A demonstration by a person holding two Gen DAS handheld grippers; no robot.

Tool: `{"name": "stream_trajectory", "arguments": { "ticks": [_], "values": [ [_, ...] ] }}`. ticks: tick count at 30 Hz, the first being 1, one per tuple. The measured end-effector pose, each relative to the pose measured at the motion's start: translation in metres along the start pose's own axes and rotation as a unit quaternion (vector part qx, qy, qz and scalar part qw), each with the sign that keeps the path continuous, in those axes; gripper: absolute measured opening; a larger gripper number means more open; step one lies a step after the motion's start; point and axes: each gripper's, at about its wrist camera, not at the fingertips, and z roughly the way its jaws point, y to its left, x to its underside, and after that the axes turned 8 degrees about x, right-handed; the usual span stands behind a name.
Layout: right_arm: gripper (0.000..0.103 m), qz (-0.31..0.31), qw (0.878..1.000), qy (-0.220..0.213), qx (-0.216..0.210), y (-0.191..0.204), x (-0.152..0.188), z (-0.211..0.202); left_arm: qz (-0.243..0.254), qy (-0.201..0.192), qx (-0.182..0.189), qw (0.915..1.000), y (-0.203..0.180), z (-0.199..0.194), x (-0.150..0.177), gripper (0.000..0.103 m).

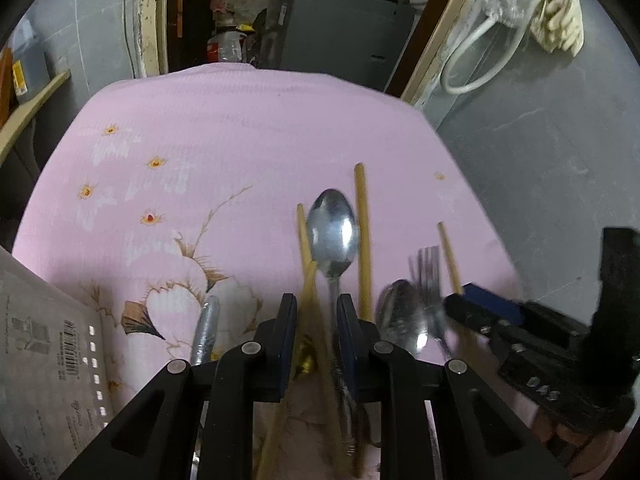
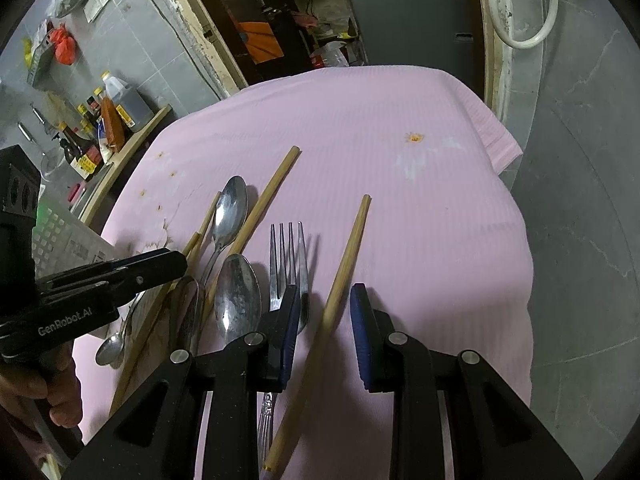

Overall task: Organize utensils
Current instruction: 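Lower the left tool over the utensil row and close on a wooden chopstick, then lift the chopstick with the left tool and carry it to the white caddy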

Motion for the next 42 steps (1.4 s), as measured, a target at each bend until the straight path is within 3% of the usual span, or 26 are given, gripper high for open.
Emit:
{"name": "stream_trajectory", "arguments": {
  "ticks": [6, 9, 16, 18, 19, 23, 27, 32, 37, 42],
  "values": [
    [0.023, -0.002, 1.000, 0.000, -0.003, 0.000, -0.001, 0.000, -0.025, 0.015, 0.012, 0.9995, 0.015, 0.007, 0.001, 0.019],
    [0.023, -0.002, 1.000, 0.003, -0.006, -0.002, -0.002, 0.001, -0.034, 0.021, 0.034, 0.9986, 0.020, 0.006, 0.000, 0.010],
    [0.023, -0.006, 0.999, 0.033, 0.008, 0.005, -0.010, 0.006, -0.020, 0.045, 0.030, 0.9983, 0.009, 0.002, 0.003, 0.009],
    [0.018, -0.018, 0.999, 0.037, 0.032, 0.011, -0.010, 0.006, -0.019, 0.040, 0.029, 0.9986, 0.008, -0.005, 0.004, 0.008],
    [0.010, -0.023, 0.998, 0.038, 0.042, 0.012, -0.010, 0.007, -0.015, 0.036, 0.028, 0.9989, 0.006, -0.009, 0.003, 0.007],
    [0.008, 0.048, 0.998, 0.043, -0.005, -0.003, -0.005, 0.002, 0.001, 0.011, 0.029, 0.9995, 0.000, -0.036, -0.001, 0.006],
    [0.007, 0.088, 0.995, -0.003, -0.036, -0.008, 0.004, -0.033, 0.009, -0.016, 0.037, 0.9992, -0.002, -0.067, -0.006, 0.006],
    [0.006, 0.093, 0.993, -0.063, -0.047, 0.003, 0.013, -0.086, 0.018, -0.045, 0.055, 0.9973, -0.002, -0.106, -0.008, 0.006],
    [0.006, 0.075, 0.988, -0.130, -0.029, 0.024, 0.008, -0.141, 0.027, -0.102, 0.066, 0.9922, -0.002, -0.161, -0.013, 0.006],
    [0.006, 0.064, 0.977, -0.194, -0.051, 0.041, -0.006, -0.189, 0.041, -0.174, 0.060, 0.9821, 0.002, -0.225, -0.031, 0.006]
  ]
}}
